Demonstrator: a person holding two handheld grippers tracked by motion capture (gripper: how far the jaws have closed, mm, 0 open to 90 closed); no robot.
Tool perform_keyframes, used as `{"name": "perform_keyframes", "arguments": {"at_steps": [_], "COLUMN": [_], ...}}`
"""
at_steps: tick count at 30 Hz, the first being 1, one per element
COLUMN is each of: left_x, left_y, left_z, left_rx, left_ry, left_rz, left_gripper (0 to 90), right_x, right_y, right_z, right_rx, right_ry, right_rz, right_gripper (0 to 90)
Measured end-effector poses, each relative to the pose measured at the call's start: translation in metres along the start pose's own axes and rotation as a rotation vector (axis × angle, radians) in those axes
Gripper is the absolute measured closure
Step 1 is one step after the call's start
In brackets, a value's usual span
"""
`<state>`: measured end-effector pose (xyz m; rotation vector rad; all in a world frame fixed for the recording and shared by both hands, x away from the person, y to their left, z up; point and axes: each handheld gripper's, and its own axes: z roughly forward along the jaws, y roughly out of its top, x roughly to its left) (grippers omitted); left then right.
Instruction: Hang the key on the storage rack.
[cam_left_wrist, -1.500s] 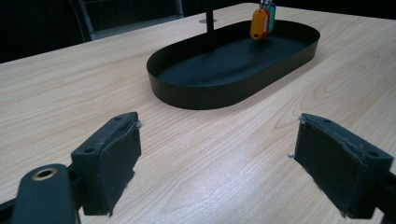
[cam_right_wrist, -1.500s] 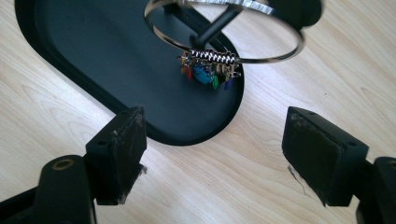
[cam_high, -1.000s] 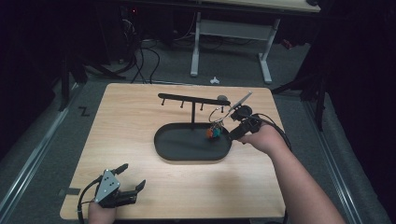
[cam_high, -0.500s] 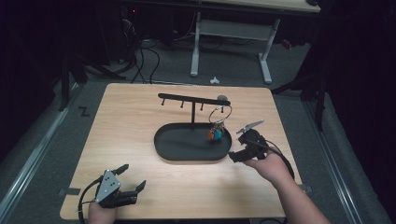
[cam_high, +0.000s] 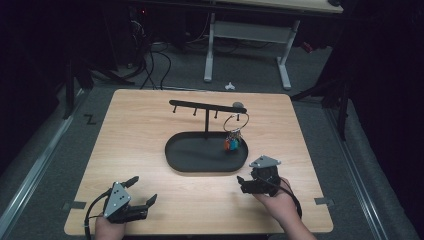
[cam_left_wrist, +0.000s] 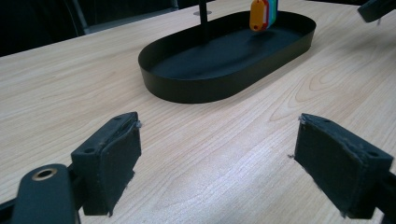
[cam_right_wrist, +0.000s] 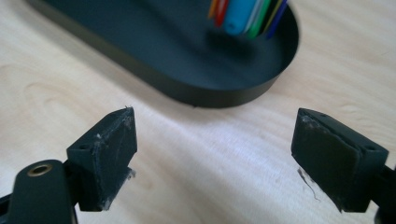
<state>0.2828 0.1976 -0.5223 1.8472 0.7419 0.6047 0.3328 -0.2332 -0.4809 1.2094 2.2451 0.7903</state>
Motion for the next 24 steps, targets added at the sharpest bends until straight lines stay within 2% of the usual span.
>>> {"name": "perform_keyframes", "arguments": {"at_steps": [1,3,5,7,8,9,10,11,12,14,15,21,24], "left_x": [0.0,0.0,0.0,-0.001,-0.001,-0.002,-0.002,-0.002,-0.002,-0.002,-0.002,0.0,0.002], "left_y": [0.0,0.0,0.0,0.0,0.0,0.0,0.0,0.001,0.001,0.001,0.001,0.0,0.001], "left_z": [0.0,-0.001,-0.002,-0.001,-0.001,0.0,0.001,0.001,0.002,0.002,0.002,-0.001,-0.003], "left_rx": [-0.002,-0.002,-0.001,-0.001,0.001,0.001,0.005,0.012,0.013,0.01,0.008,0.001,-0.006], "left_ry": [0.0,-0.004,-0.005,-0.003,-0.004,-0.004,-0.007,-0.008,-0.005,-0.004,-0.006,-0.008,0.0], "left_rz": [0.0,-0.002,0.0,-0.001,-0.001,-0.001,0.004,0.008,0.011,0.009,0.009,0.0,-0.004], "left_gripper": [15.0,15.0,15.0,15.0,15.0,15.0,15.0,15.0,15.0,15.0,15.0,15.0,15.0], "right_x": [0.002,0.006,0.012,0.017,0.018,0.019,0.02,0.021,0.021,0.021,0.022,0.028,0.027], "right_y": [-0.004,-0.013,-0.023,-0.036,-0.042,-0.042,-0.042,-0.043,-0.044,-0.045,-0.044,-0.045,-0.044], "right_z": [0.002,0.004,0.005,0.007,0.008,0.007,0.005,0.003,0.003,0.007,0.01,0.017,0.021], "right_rx": [-0.033,-0.063,-0.129,-0.199,-0.207,-0.178,-0.187,-0.211,-0.22,-0.206,-0.197,-0.166,-0.127], "right_ry": [-0.02,-0.026,-0.033,-0.018,0.011,0.063,0.075,0.054,0.04,0.062,0.069,0.04,0.023], "right_rz": [0.009,0.024,0.031,0.063,0.078,0.085,0.059,0.036,0.041,0.108,0.126,0.098,0.106], "right_gripper": [14.6,14.7,14.7,14.8,14.8,14.4,14.4,14.6,14.6,14.5,14.5,14.7,15.3]}}
